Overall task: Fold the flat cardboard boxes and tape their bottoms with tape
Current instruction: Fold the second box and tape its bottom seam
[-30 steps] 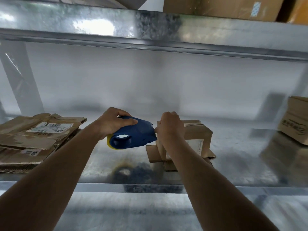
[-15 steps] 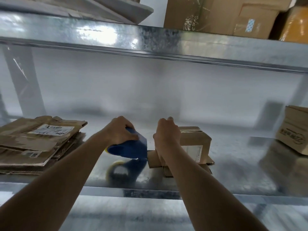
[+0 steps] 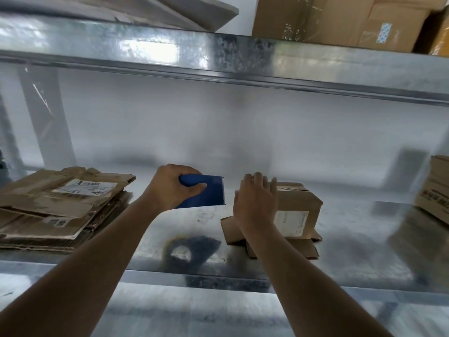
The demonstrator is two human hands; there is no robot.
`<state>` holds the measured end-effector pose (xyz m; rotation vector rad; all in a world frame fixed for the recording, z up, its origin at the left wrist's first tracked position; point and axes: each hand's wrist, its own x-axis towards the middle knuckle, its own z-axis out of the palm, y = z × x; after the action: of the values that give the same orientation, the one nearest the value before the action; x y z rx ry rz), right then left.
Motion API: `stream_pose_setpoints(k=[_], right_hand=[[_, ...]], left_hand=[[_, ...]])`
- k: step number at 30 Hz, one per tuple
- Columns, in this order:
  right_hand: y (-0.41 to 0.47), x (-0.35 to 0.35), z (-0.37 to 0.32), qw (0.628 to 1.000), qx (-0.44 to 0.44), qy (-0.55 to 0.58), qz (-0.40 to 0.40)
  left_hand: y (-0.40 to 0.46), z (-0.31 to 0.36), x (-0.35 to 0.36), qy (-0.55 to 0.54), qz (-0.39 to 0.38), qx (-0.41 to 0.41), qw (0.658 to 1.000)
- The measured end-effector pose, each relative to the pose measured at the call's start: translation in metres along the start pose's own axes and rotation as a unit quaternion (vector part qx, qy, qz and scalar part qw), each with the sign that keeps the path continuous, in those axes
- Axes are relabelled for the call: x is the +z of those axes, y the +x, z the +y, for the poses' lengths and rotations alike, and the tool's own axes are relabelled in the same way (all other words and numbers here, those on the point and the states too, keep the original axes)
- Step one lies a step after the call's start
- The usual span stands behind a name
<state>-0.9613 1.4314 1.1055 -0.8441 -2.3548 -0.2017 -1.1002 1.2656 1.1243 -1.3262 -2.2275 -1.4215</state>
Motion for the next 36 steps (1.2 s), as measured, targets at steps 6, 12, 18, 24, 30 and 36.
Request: stream_pose_setpoints(k=[6, 12, 18, 24, 30, 36], right_hand=[[0.006, -0.001, 0.012, 0.999, -0.016, 0.006, -0.039], [0.003, -0.010, 0.038, 0.996, -0.053, 0.059, -0.038], [0.000, -0.002, 0.072, 0.982, -0.105, 0.150, -0.054], [-0.014, -0.006, 0.093, 0.954, -0.148, 0.259, -0.011], [-0.025, -0.012, 0.107, 0.954, -0.159, 0.252, -0.022], [-0.017, -0.056, 0.095, 0.875, -0.105, 0.473, 0.012]], left_hand=[[-0.001, 0.006, 0.009, -0.025, 0.004, 0.032, 0.999], [0.001, 0.008, 0.005, -0.043, 0.011, 0.048, 0.998], [0.005, 0.009, -0.010, -0.098, 0.019, 0.055, 0.993], [0.007, 0.021, -0.023, -0.195, -0.016, 0.062, 0.979], [0.004, 0.030, -0.026, -0.268, -0.046, 0.048, 0.961], [0.001, 0.051, -0.018, -0.306, -0.088, 0.069, 0.945]])
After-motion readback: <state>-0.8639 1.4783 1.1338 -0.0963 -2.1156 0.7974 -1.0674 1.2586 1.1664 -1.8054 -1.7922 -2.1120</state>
